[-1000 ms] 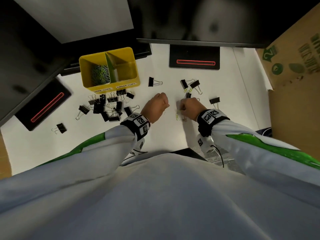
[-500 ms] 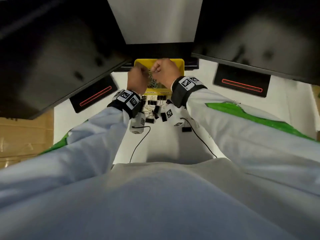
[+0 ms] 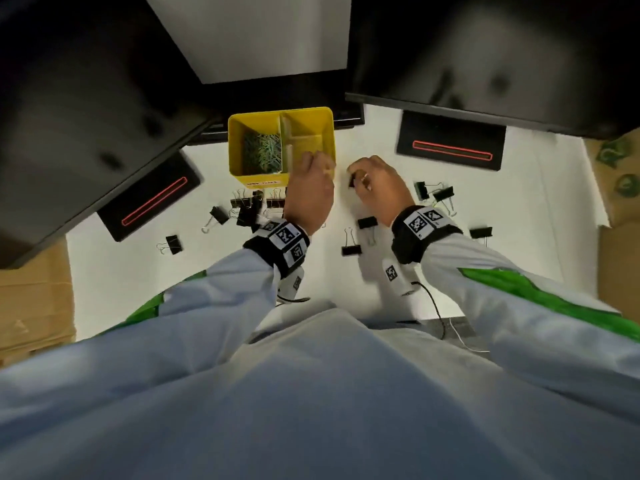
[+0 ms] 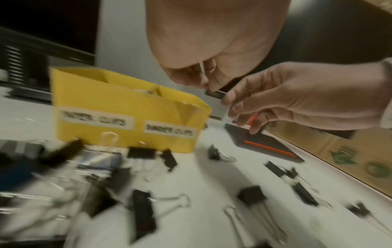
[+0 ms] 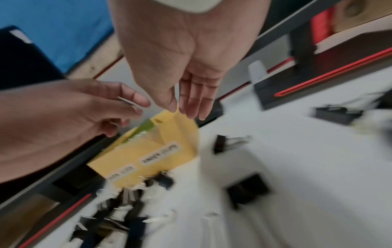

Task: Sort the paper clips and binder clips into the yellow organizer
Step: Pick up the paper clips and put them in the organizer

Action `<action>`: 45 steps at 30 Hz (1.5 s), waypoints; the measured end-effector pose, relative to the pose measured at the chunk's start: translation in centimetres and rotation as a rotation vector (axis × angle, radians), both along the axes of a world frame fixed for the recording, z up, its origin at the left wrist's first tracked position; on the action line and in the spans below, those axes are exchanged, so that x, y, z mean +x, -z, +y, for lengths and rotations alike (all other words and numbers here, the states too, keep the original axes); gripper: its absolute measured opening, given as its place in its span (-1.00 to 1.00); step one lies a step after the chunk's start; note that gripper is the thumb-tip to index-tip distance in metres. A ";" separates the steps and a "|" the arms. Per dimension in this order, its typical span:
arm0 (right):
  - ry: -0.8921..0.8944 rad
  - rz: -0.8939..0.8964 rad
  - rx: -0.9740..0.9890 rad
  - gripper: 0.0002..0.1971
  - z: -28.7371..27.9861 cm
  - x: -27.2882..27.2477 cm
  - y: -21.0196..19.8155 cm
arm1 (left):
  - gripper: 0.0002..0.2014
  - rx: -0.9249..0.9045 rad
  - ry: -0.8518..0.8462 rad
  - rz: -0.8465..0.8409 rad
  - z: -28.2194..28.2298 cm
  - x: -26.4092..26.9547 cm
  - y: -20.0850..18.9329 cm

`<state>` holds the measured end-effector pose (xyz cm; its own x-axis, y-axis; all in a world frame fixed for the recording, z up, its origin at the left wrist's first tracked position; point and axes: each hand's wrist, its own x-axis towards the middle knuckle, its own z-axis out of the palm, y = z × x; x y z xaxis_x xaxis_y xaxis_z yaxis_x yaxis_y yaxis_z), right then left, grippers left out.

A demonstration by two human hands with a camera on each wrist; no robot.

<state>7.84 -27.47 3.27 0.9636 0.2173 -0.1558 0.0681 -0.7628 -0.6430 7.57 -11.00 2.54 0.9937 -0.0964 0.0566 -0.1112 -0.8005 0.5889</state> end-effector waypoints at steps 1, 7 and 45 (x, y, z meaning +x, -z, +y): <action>0.038 0.001 -0.046 -0.77 -1.9 -0.7 0.6 | -0.77 -0.051 0.054 0.021 -1.5 -0.5 0.1; 0.222 0.120 -0.291 -0.77 -10.7 -4.7 3.2 | -0.73 -0.004 0.279 0.203 -8.9 -1.2 2.3; 0.127 0.180 -0.274 -0.74 -14.4 -2.5 6.2 | -0.75 0.481 0.747 0.137 -11.3 -8.3 7.2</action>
